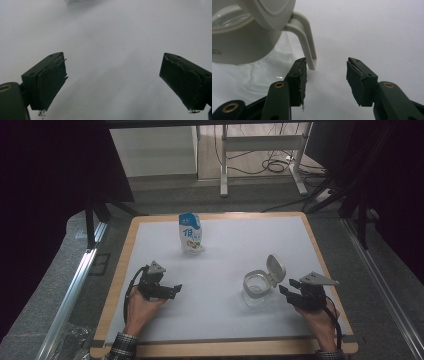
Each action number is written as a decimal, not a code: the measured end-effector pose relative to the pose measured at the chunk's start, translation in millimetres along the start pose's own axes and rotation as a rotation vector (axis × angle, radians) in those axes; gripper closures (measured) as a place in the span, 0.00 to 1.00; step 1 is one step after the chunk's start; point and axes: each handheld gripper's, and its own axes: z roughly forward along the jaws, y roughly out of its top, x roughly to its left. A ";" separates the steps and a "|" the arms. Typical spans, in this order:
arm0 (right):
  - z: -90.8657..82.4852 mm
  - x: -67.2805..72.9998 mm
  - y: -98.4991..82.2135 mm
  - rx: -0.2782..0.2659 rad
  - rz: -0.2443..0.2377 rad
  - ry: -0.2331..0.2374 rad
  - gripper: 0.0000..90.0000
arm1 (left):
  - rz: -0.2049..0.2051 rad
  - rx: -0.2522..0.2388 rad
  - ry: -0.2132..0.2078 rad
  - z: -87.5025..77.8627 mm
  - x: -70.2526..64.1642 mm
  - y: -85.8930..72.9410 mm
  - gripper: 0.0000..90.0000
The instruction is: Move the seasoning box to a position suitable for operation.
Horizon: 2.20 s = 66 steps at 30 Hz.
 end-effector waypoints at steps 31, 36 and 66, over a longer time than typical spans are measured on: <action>16.1 -5.5 -30.3 0.079 0.013 -0.019 0.49 | 0.018 -0.083 -0.061 10.2 46.0 78.1 0.16; 17.4 -4.5 -30.1 0.090 0.006 -0.018 0.48 | 0.047 -0.095 -0.068 12.3 49.4 90.0 0.19; 19.4 -0.3 -30.3 0.103 -0.036 -0.026 0.42 | 0.074 -0.115 -0.147 36.6 80.1 141.2 0.48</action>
